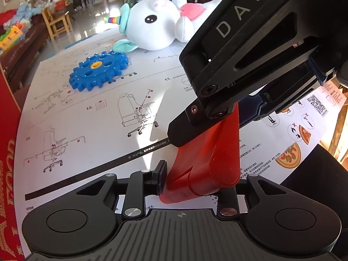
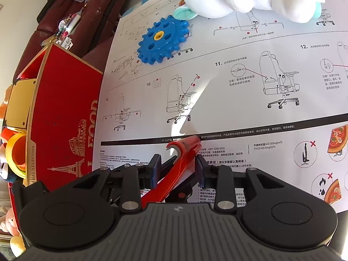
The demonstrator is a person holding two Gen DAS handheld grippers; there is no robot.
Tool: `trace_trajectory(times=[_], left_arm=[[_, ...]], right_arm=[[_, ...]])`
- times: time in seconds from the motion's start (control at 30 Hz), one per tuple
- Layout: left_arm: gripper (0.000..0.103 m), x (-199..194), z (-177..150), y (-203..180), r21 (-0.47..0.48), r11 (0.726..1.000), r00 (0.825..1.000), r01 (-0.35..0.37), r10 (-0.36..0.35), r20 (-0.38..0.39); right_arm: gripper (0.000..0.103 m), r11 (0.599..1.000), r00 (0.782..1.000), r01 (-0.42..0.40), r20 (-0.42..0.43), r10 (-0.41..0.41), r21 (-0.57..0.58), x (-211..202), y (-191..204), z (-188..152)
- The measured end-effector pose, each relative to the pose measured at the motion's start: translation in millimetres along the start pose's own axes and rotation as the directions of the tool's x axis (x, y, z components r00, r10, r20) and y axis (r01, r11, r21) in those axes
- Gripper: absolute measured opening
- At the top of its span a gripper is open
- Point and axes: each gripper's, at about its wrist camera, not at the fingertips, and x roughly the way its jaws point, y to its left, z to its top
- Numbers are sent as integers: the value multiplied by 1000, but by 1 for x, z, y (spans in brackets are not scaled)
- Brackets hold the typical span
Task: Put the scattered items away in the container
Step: 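Carry the red case with both grippers toward the toy box, then lower the red case into the toy box and open both grippers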
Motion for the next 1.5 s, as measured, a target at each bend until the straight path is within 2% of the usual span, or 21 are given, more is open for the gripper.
trace_trajectory(times=[0.13, 0.27, 0.33, 0.43, 1.17, 1.33, 1.5], left_arm=[[29, 0, 1, -4, 8, 1000, 1000, -19, 19, -1], [31, 1, 4, -3, -5, 1000, 1000, -20, 20, -14], [31, 1, 4, -3, -7, 1000, 1000, -20, 20, -13], [26, 1, 3, -5, 7, 1000, 1000, -23, 23, -9], [25, -61, 10, -16, -21, 993, 991, -117, 118, 67], [25, -90, 11, -15, -41, 987, 982, -152, 156, 106], [26, -133, 14, -11, -78, 974, 961, -214, 224, 161]], right_arm=[[40, 999, 999, -32, -23, 33, 37, 3, -6, 2], [52, 998, 999, -22, -35, 24, 52, 9, -7, -1], [43, 999, 1000, -23, -10, 24, 38, 7, -3, -2], [39, 999, 999, 21, 25, -20, -26, 3, 9, -4], [39, 985, 994, -12, 108, 31, -172, -42, 55, -20], [39, 969, 990, -27, 130, 60, -247, -60, 78, -27], [40, 929, 983, -46, 150, 108, -368, -84, 116, -33]])
